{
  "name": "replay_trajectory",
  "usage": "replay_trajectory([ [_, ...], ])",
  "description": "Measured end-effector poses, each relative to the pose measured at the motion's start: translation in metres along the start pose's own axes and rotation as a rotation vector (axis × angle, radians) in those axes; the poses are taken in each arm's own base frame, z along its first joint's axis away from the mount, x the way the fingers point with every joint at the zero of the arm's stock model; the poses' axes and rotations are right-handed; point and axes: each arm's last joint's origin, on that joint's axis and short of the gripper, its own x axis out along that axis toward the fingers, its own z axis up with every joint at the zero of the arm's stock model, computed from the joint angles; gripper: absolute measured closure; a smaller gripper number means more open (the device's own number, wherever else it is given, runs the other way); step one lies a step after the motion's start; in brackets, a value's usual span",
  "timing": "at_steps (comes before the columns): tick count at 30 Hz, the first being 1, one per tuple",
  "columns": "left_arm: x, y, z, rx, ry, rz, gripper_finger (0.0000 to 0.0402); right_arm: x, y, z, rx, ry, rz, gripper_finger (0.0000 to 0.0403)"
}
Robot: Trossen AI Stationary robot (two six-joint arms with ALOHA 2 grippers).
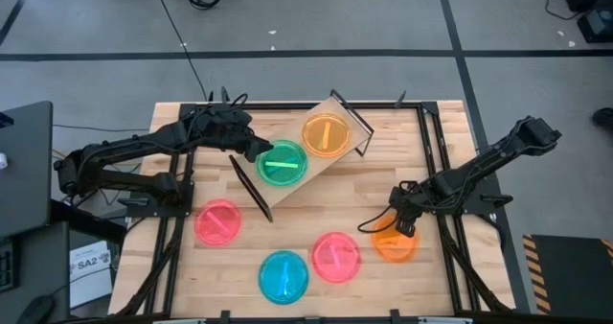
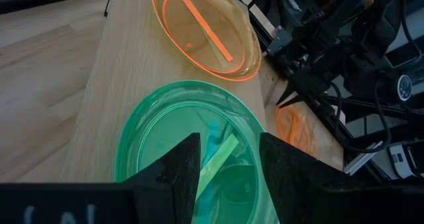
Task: Place and stack plates onto a shelf
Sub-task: Stack the orange plate on the other orange plate on the shelf
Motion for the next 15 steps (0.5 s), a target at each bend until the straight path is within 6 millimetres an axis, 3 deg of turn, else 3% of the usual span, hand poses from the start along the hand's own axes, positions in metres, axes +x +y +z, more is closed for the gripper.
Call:
replay_trajectory([
  [7, 0.0, 0.0, 0.0, 0.0, 0.0, 0.0, 0.0239, -0.0002, 0.0012, 0.0001, 0.0, 0.013, 0.023, 0.0393],
  [15, 0.0, 0.0, 0.0, 0.001, 0.0, 0.0, 0.0239, -0.0002, 0.0019, 0.0002, -0.004, 0.019, 0.035, 0.0391],
])
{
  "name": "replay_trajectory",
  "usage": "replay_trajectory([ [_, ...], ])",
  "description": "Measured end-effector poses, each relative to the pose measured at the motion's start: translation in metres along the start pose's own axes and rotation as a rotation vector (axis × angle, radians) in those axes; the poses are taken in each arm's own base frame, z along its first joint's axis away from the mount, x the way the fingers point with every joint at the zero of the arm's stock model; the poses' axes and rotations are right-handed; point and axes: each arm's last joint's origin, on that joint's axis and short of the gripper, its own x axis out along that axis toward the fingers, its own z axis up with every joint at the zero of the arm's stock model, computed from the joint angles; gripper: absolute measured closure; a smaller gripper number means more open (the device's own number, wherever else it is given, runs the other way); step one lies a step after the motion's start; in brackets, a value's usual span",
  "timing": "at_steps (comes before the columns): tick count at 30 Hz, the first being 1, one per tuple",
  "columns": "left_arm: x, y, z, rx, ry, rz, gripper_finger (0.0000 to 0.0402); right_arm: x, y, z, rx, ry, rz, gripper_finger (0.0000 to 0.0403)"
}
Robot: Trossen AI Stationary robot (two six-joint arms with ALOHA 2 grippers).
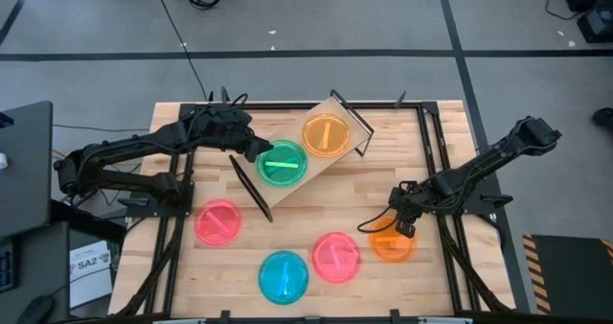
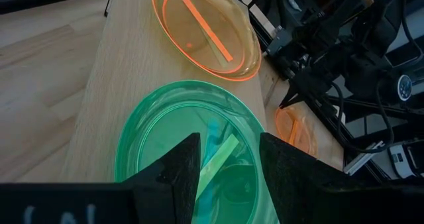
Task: Place and stack plates onto a shelf
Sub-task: Stack the orange plate on the other orange plate on the shelf
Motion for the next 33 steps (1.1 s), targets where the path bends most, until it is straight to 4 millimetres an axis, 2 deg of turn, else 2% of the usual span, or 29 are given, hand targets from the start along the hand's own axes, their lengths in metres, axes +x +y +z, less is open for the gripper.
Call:
replay_trajectory([
  [11, 0.0, 0.0, 0.0, 0.001, 0.0, 0.0, 0.0239, 0.0, 0.007, 0.004, -0.015, -0.019, 0.093, 0.0394],
  [24, 0.0, 0.0, 0.0, 0.003, -0.001, 0.0, 0.0239, -0.001, 0.01, 0.003, -0.017, 0.047, 0.161, 0.0395],
  [33, 0.0, 0.0, 0.0, 0.003, 0.0, -0.001, 0.0239, -0.026, 0.03, 0.019, -0.051, 0.021, 0.222, 0.0395],
])
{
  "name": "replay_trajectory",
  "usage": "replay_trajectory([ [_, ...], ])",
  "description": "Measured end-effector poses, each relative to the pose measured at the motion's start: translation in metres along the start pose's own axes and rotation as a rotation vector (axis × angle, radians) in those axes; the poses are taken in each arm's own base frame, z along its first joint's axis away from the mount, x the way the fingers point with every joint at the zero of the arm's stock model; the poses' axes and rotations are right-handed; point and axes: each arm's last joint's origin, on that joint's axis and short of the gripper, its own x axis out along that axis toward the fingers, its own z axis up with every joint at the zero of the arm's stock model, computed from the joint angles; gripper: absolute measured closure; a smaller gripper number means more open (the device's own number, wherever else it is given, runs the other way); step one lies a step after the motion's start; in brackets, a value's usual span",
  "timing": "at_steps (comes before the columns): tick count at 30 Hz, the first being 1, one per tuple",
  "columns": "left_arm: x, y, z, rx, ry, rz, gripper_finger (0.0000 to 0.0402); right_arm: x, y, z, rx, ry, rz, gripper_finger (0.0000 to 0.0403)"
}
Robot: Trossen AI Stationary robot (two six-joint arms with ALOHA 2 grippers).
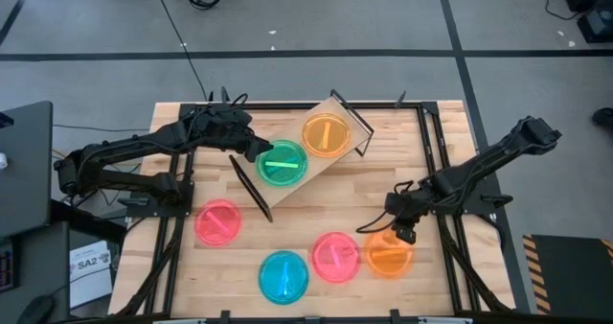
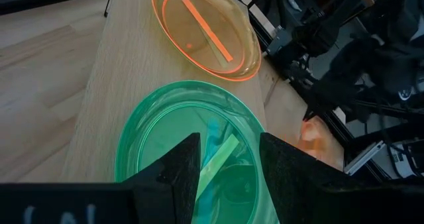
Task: Place and stack plates onto a shelf
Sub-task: Stack the orange plate on the other orange plate on the shelf
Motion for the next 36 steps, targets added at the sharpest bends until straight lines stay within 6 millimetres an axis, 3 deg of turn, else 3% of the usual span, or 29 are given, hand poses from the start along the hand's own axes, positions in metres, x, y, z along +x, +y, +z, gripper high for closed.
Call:
replay_trajectory([
  [9, 0.0, 0.0, 0.0, 0.0, 0.0, 0.0, 0.0239, -0.045, 0.036, 0.023, 0.065, -0.041, 0.048, 0.0395],
  [19, 0.0, 0.0, 0.0, -0.001, 0.0, 0.001, 0.0239, -0.101, 0.069, 0.053, 0.129, -0.352, 0.063, 0.0395],
  [27, 0.0, 0.0, 0.0, -0.001, 0.0, 0.001, 0.0239, -0.124, 0.059, 0.076, 0.241, -0.567, -0.028, 0.0395],
  [36, 0.0, 0.0, 0.0, -0.001, 0.0, 0.0, 0.0239, -0.138, 0.029, 0.102, 0.405, -0.706, -0.086, 0.0395],
])
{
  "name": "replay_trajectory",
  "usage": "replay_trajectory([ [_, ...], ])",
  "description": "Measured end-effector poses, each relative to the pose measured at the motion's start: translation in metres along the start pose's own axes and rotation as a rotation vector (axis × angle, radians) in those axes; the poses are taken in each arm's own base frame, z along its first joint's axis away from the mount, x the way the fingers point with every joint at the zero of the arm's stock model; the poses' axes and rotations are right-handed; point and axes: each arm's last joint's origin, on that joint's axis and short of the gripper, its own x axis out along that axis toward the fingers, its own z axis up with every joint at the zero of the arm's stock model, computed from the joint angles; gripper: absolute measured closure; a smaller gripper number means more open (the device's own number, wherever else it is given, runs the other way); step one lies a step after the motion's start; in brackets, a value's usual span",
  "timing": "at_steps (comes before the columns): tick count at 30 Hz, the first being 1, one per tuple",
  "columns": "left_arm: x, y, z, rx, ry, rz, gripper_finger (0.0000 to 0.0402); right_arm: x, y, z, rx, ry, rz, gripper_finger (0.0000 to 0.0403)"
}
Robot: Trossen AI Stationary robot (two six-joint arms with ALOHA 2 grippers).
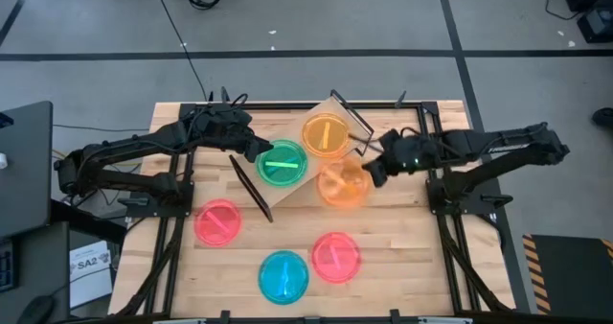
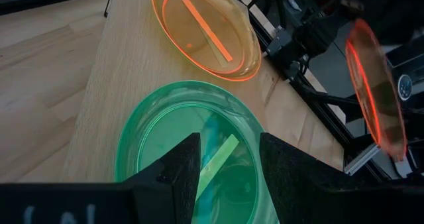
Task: Place and stack plates onto a shelf
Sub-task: Stack the orange plate on the other orange plate on the shelf
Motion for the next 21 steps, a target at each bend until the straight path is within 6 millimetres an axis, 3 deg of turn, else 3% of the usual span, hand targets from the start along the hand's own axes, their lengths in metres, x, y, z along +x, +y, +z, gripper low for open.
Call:
replay_trajectory([
  [12, 0.0, 0.0, 0.0, 0.0, 0.0, 0.0, 0.0239, 0.005, -0.017, 0.05, 0.02, -0.236, 0.018, 0.0395],
  [21, 0.0, 0.0, 0.0, 0.0, 0.0, 0.0, 0.0239, 0.004, -0.037, 0.07, 0.053, -0.321, -0.058, 0.0395],
])
